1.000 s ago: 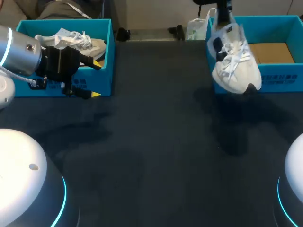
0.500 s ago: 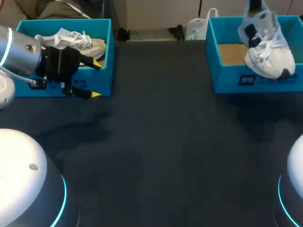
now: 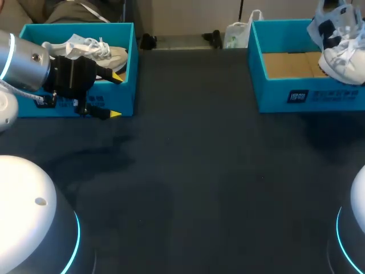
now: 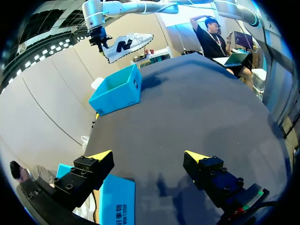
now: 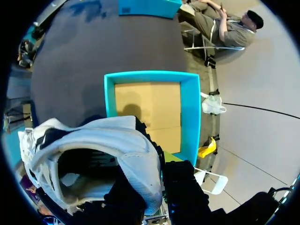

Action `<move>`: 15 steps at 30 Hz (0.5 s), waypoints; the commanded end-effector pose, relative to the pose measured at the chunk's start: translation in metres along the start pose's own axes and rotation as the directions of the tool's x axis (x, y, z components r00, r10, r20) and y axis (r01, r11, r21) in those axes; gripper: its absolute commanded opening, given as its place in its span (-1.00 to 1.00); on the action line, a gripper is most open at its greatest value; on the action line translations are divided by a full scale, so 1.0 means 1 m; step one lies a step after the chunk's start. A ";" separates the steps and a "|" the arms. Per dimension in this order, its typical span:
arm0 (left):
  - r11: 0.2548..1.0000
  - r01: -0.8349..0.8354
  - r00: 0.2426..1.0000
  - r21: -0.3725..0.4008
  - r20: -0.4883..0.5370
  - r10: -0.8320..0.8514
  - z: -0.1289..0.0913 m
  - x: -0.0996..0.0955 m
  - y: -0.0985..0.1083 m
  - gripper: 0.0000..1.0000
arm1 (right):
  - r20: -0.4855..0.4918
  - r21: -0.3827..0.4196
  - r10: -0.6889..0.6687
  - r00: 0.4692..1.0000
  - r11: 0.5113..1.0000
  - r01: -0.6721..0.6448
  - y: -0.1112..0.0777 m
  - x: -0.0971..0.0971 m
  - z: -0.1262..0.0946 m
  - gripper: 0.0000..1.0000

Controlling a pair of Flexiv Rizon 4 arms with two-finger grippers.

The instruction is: Take the shoe out of the shoebox, open the shoe tongue, remove and reinsert the insole, then place the shoe into the shoebox

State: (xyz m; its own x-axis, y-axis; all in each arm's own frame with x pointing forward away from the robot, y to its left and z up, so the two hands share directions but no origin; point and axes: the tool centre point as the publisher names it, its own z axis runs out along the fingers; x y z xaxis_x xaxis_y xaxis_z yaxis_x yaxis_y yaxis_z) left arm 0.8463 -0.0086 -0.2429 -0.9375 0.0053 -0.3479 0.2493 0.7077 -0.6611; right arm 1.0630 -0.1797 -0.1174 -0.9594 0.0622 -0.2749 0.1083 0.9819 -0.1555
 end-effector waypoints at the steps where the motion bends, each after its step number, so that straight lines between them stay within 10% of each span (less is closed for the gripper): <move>1: 1.000 0.000 1.000 -0.002 -0.001 0.000 0.000 0.000 0.000 1.00 | 0.002 0.000 0.000 1.000 1.000 0.000 -0.001 0.001 -0.002 -1.00; 15: 1.000 0.000 1.000 -0.002 -0.001 0.000 0.000 0.000 0.000 1.00 | 0.026 0.015 0.007 1.000 1.000 -0.008 -0.014 0.002 0.002 -1.00</move>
State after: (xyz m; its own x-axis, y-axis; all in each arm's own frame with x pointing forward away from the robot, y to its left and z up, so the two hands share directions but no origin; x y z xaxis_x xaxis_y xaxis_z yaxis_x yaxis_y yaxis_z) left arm 0.8462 -0.0087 -0.2429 -0.9375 0.0054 -0.3479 0.2494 0.7077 -0.6611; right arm 1.0643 -0.1856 -0.1167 -0.9559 0.0643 -0.2865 0.1167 0.9786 -0.1697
